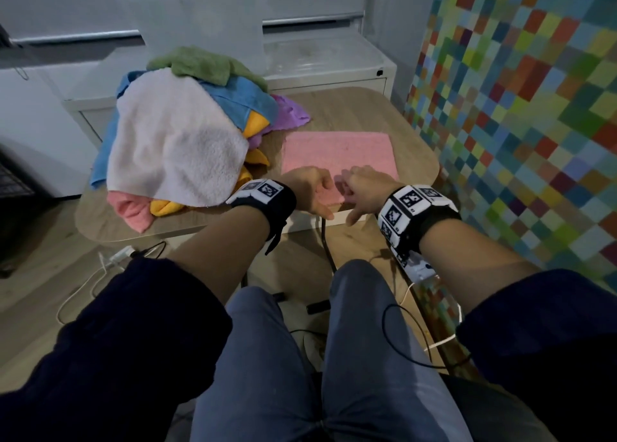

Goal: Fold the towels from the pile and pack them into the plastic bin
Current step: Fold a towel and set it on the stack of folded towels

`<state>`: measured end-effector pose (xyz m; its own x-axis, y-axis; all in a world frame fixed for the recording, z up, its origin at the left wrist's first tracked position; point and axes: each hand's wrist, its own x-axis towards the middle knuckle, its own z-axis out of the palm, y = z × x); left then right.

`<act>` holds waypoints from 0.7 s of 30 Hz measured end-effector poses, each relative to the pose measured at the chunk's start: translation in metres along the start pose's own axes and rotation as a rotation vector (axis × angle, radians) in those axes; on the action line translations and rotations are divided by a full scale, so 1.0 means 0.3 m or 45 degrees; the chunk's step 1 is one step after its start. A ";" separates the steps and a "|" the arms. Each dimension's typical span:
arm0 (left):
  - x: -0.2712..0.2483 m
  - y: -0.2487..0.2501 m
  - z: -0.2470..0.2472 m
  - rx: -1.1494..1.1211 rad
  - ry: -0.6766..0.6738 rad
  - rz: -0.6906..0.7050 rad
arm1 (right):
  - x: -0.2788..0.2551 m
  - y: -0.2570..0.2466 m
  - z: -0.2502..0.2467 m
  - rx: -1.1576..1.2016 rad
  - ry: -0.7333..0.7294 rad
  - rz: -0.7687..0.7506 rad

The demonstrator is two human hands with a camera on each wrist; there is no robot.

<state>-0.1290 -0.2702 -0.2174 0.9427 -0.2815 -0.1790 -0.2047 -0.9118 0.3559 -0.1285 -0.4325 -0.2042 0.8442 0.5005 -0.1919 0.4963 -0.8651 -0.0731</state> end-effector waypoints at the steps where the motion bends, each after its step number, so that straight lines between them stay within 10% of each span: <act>1: -0.006 0.001 0.002 0.055 -0.016 0.016 | 0.001 -0.007 0.005 -0.103 0.031 0.011; 9: -0.005 0.007 0.013 0.322 0.065 0.129 | 0.006 0.014 -0.026 -0.009 0.006 0.029; 15: 0.006 -0.053 -0.029 -0.026 0.089 0.053 | -0.001 0.080 -0.072 0.269 -0.036 0.154; 21: 0.040 -0.114 -0.125 -0.833 0.510 -0.086 | 0.016 0.210 -0.159 0.648 -0.053 0.427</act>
<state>-0.1008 -0.2312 -0.1973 0.9966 0.0117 0.0815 -0.0632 -0.5260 0.8482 -0.0836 -0.4832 -0.1632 0.9240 0.2054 -0.3226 0.0373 -0.8879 -0.4585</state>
